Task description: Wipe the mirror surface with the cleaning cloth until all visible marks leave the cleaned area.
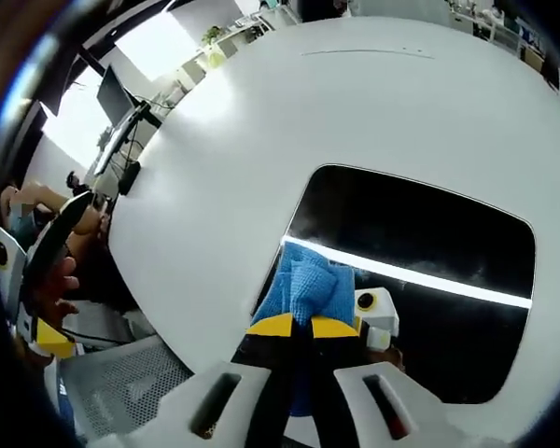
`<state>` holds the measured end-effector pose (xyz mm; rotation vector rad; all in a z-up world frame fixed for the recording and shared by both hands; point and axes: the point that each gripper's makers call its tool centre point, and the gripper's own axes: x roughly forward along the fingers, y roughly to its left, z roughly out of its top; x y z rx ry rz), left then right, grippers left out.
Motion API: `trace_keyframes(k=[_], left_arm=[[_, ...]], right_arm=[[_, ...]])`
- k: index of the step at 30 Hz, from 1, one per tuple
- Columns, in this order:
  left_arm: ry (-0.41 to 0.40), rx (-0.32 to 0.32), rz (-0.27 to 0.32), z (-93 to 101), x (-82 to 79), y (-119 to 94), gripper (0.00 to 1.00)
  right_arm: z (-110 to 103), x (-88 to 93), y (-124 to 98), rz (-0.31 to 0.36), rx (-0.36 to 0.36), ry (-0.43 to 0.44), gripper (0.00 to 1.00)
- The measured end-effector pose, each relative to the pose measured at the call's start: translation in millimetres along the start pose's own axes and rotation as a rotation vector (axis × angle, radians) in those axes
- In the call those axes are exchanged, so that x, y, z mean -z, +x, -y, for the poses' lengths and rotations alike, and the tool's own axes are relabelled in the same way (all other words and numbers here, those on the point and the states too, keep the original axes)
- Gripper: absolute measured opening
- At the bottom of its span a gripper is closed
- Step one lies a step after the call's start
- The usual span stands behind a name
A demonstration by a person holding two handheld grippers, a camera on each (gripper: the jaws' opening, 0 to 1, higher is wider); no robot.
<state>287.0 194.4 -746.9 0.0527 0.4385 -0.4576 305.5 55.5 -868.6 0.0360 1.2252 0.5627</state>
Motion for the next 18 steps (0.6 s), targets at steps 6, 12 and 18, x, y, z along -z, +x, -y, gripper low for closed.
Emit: trace_keyframes(k=[6,12,18], left_arm=[[0.016,-0.015,-0.051,-5.9,5.0,7.3,0.99],[0.038,0.011,-0.045,-1.2,-1.9,12.3,0.99],[0.035,0.026,-0.061,0.3,-0.6,21.5,0.99]], right_arm=[[-2.8,-5.0,6.1,-0.013,-0.009,0.014,0.0],[-6.0,-6.5,7.1,-0.01,-0.021,0.026,0.0],[-10.3,-7.4,7.2,-0.008,-0.033,0.023,0.0]])
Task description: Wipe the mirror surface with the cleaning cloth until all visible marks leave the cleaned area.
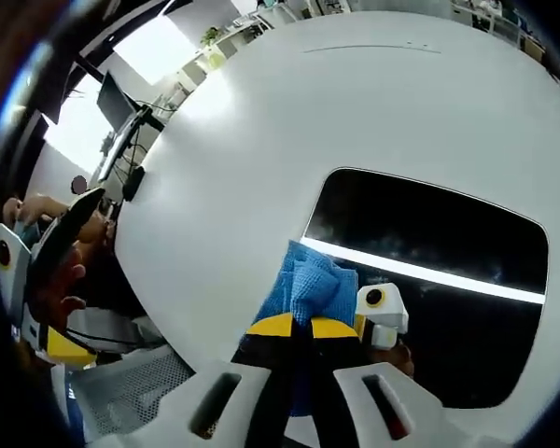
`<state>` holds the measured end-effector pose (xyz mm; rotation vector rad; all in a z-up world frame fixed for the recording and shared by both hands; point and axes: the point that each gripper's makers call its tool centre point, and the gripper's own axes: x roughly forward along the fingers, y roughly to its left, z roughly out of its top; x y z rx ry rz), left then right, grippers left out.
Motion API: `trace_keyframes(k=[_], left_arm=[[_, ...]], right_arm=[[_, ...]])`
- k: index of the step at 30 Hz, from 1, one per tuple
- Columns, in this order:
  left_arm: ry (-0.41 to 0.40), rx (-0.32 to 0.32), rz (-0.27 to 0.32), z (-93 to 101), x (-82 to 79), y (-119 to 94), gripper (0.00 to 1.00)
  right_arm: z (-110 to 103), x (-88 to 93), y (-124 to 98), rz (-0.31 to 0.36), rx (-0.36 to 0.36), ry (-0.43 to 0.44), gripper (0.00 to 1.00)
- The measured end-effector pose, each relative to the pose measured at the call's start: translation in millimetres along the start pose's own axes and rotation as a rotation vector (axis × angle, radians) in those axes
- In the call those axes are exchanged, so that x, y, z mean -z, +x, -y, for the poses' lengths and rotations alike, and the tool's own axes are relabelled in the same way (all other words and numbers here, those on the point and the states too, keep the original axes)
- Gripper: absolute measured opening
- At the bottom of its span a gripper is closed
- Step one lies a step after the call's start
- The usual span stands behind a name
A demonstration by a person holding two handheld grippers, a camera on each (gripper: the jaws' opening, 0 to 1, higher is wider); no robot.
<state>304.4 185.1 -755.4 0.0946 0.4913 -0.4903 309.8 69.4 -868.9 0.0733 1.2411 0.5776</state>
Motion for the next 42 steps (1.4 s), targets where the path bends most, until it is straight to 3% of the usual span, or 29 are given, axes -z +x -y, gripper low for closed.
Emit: trace_keyframes(k=[8,11,20,21,24,27,28,29,36,42], left_arm=[[0.003,-0.001,0.01,2.7,-1.2,1.8,0.99],[-0.019,-0.006,-0.021,3.2,4.5,1.2,0.99],[-0.047,-0.007,0.019,0.8,-2.8,0.1,0.99],[-0.058,-0.004,0.018,1.6,-3.7,-0.1,0.99],[-0.214,-0.009,0.082,-0.7,-19.4,-2.1,0.99],[-0.101,-0.025,0.095,-2.5,-25.4,-2.8,0.99],[-0.029,-0.026,0.066,-0.5,-21.8,-2.3,0.99],[-0.014,-0.018,0.052,2.1,-19.7,-1.8,0.99],[-0.08,-0.022,0.052,4.9,-12.4,0.5,0.99],[-0.039,-0.023,0.02,7.4,0.3,0.2,0.99]], right_arm=[[-0.1,-2.6,-1.3,-0.002,-0.012,0.009,0.0],[0.5,-1.8,-0.9,-0.006,-0.011,0.009,0.0],[11.4,-17.7,-0.6,0.024,0.01,0.004,0.0],[13.4,-20.0,0.3,0.023,0.004,0.012,0.0],[16.7,-28.2,2.8,0.029,0.009,0.009,0.0],[20.3,-38.7,4.9,0.034,0.016,0.012,0.0],[22.1,-42.9,4.9,0.035,0.019,0.009,0.0],[25.8,-48.6,7.0,0.039,0.024,0.005,0.0],[33.1,-77.8,16.1,0.04,0.028,-0.008,0.0],[37.2,-90.9,21.1,0.035,0.032,-0.019,0.0]])
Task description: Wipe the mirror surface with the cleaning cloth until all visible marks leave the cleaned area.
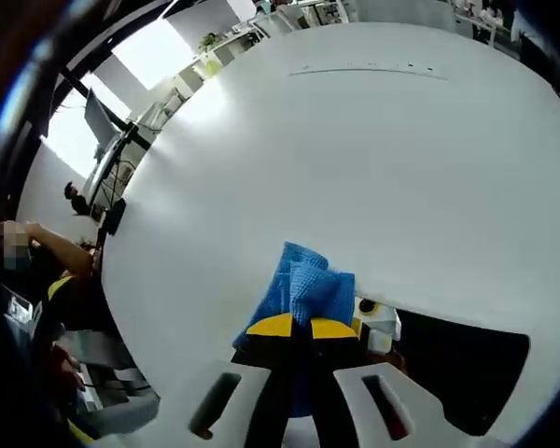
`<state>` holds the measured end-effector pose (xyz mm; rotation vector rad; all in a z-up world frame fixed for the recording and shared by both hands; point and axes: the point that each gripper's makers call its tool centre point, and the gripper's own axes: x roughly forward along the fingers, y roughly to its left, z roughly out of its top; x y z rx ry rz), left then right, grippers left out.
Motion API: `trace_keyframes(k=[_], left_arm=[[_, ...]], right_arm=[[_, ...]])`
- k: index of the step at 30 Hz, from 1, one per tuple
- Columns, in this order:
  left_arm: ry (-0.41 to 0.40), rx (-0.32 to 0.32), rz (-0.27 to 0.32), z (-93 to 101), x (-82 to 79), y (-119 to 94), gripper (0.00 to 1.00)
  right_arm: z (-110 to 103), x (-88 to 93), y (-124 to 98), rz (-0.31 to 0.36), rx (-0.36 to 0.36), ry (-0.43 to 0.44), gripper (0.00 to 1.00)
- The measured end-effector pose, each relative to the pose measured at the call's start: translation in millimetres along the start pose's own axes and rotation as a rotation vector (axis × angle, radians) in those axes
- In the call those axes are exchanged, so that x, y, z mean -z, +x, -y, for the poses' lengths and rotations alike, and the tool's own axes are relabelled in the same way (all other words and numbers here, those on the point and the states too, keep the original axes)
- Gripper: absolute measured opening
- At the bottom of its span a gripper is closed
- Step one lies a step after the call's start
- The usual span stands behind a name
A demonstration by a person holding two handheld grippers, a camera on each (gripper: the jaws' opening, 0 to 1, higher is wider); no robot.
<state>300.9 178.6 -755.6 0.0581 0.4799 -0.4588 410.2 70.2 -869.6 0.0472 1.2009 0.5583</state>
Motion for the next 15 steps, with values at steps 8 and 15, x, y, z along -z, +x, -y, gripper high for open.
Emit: trace_keyframes(k=[8,15], left_arm=[[-0.048,-0.019,0.018,-4.5,-6.7,0.1,0.99],[-0.042,-0.015,0.02,-4.8,-11.2,5.5,0.99]], right_arm=[[3.6,-6.7,1.8,0.011,-0.002,0.006,0.0],[8.1,-2.5,-3.1,0.001,-0.001,-0.028,0.0]])
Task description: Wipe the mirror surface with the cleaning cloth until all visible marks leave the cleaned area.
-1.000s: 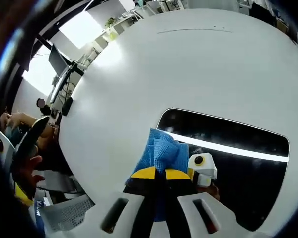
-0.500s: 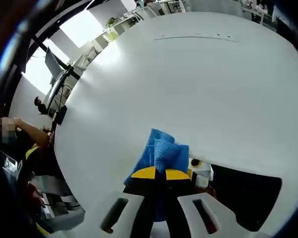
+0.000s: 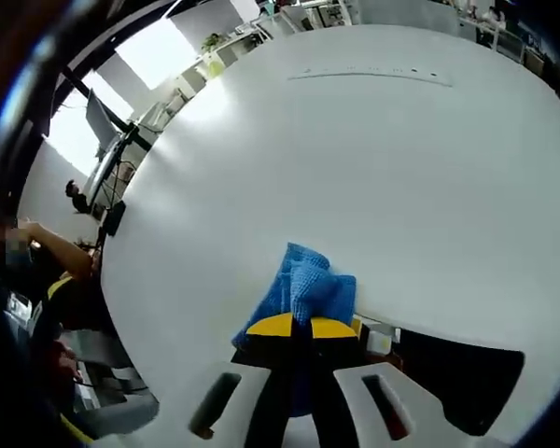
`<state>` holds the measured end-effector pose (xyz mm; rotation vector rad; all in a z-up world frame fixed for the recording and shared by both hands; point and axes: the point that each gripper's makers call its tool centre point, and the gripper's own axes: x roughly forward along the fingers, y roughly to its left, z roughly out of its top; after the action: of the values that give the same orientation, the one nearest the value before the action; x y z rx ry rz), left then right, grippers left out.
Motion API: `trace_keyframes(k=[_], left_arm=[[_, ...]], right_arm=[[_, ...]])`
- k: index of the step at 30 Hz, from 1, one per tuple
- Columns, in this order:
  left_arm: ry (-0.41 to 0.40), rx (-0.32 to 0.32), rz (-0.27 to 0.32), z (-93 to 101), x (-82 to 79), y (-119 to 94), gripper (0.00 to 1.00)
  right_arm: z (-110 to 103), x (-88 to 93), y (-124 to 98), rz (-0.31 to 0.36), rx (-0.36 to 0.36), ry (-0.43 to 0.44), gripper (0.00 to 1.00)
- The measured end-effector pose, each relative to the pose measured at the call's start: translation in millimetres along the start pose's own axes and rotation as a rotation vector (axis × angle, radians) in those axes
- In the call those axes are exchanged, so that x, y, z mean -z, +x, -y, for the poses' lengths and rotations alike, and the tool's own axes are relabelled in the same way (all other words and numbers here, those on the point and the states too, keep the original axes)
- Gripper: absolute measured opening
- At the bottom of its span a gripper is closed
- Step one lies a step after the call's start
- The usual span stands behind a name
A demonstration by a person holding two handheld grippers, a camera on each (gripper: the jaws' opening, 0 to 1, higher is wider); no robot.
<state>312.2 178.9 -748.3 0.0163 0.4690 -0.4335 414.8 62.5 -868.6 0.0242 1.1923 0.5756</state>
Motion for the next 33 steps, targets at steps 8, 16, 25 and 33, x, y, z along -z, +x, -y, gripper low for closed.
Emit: trace_keyframes(k=[8,16,25,33], left_arm=[[0.006,0.005,0.023,-0.7,-7.1,2.6,0.99],[0.026,0.024,0.014,2.9,-3.9,2.2,0.99],[0.02,0.027,0.015,1.9,-7.0,1.5,0.99],[0.024,0.033,0.006,6.5,-5.9,1.1,0.99]], right_arm=[[16.7,5.9,-7.9,-0.001,0.007,0.023,0.0],[29.1,11.0,-14.4,0.002,0.02,0.034,0.0],[39.0,12.7,-15.9,-0.004,0.025,0.057,0.0],[35.5,17.5,-19.1,0.026,0.025,0.075,0.0]])
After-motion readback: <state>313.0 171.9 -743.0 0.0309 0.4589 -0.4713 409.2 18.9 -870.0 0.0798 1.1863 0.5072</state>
